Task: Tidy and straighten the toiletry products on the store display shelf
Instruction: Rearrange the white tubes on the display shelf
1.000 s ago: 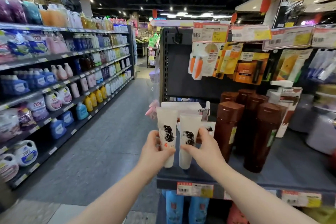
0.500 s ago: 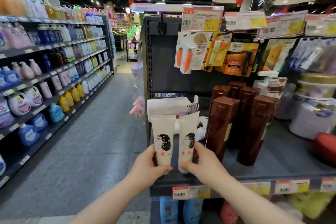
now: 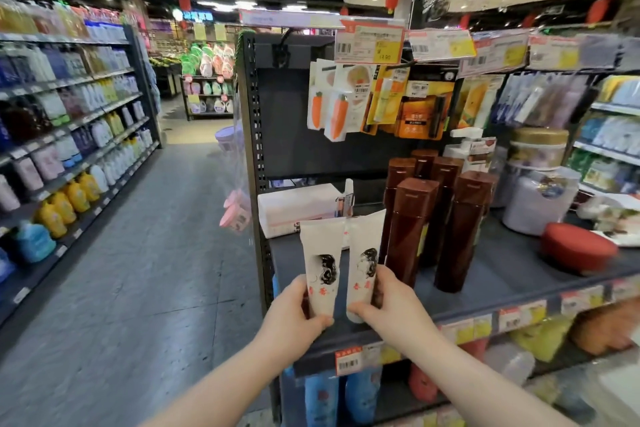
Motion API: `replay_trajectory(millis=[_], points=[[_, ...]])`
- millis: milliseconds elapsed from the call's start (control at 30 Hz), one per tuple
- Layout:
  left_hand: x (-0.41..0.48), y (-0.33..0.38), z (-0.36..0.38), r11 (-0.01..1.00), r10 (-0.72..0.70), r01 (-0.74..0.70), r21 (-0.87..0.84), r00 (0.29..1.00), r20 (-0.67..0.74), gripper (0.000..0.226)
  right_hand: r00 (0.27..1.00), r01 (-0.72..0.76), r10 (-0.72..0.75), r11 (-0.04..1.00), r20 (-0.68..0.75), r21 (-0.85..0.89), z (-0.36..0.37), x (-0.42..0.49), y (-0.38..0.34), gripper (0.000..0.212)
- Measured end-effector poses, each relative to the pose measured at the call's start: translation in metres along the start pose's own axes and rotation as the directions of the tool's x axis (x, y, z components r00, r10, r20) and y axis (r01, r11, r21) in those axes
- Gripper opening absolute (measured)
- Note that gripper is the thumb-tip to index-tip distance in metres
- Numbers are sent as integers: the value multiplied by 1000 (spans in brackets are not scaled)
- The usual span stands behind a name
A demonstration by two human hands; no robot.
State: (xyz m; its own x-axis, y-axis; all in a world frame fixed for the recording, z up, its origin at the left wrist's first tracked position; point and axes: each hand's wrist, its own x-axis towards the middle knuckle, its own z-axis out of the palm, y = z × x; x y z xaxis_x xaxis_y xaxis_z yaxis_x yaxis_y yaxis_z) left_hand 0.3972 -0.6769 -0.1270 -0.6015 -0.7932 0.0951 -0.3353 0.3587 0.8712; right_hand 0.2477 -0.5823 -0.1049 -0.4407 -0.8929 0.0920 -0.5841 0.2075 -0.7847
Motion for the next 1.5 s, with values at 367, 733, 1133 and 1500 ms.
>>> replay_trajectory(millis=[367,733,1133,1500], points=[[0,4,-3,1000,-14,15,-12,999,52,49,998,-54,52,993,-28,-103,-2,0,-4,57],[-5,7,-20,997,10,-6,-72,999,46,57,981,-94,63,982,-183,-166,-24,-38,-22,62],[-30,-32,-121,990,66,-80,-117,990,-121,20,954,205,-199,979,-225,5,47,-77,-121,27],[-15,-59,-176,996,88,-91,-19,989,-115,25,984,104,-106,994,-140,-21,136,-6,-152,25]])
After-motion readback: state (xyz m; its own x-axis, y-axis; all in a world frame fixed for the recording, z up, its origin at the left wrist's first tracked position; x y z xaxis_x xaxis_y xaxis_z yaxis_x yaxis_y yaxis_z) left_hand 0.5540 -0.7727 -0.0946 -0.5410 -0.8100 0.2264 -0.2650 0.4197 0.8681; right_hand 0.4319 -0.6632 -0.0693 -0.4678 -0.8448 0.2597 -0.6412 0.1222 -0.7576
